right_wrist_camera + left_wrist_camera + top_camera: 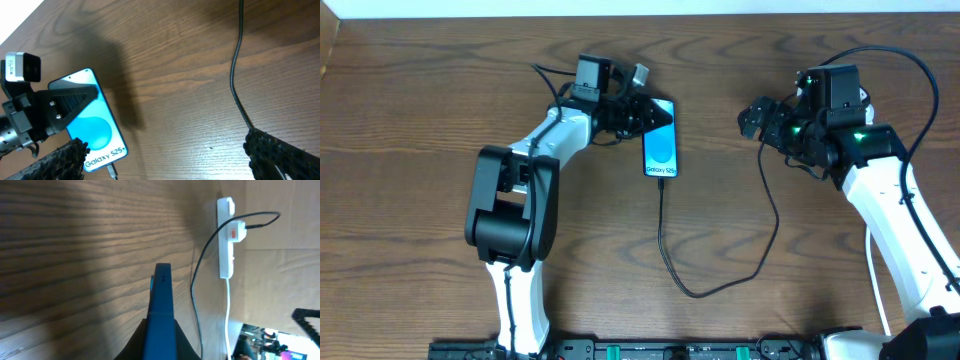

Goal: Plug charger to phone and switch on socket
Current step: 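Lower the phone flat onto the table with the left gripper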

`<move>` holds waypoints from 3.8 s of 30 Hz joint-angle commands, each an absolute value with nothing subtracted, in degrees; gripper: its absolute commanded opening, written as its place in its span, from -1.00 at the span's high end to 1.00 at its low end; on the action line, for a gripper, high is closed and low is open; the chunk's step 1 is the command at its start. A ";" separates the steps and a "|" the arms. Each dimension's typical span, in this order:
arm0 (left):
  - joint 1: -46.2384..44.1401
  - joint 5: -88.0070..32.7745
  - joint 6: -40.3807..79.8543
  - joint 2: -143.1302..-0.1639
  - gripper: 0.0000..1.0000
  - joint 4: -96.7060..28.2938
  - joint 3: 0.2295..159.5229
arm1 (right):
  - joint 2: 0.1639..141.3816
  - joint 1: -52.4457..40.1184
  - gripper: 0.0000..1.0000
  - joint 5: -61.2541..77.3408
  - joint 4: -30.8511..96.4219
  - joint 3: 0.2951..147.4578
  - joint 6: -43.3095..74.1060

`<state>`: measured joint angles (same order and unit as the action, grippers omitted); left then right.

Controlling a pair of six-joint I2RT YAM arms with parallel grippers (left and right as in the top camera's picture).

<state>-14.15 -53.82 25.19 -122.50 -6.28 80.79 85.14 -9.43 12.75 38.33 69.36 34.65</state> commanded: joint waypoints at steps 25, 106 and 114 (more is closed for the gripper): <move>-22.76 -39.64 28.91 -122.52 0.85 -7.18 81.21 | 84.25 -9.43 -0.98 11.88 38.35 69.73 33.74; -23.22 -28.58 40.53 -126.98 -0.69 -14.72 81.23 | 84.25 -9.47 -0.98 11.46 38.39 69.73 33.58; -23.22 -25.82 40.36 -126.98 -0.70 -17.17 81.23 | 84.25 -9.47 -0.98 11.46 38.41 69.73 33.58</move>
<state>-23.42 -33.63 41.32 -123.98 -15.05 83.29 85.14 -9.43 11.97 38.35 69.36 34.26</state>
